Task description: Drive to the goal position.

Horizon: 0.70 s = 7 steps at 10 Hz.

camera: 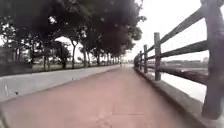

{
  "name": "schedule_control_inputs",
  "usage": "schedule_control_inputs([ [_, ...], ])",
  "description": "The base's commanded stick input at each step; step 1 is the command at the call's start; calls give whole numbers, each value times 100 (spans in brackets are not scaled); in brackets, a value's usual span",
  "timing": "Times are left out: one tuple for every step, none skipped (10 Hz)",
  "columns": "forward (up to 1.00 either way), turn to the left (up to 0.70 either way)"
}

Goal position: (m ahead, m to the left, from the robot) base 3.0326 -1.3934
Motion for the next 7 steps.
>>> schedule_control_inputs([
  [100, 0],
  [100, 0],
  [100, 0],
  [100, 0],
  [100, 0],
  [100, 0],
  [100, 0],
])
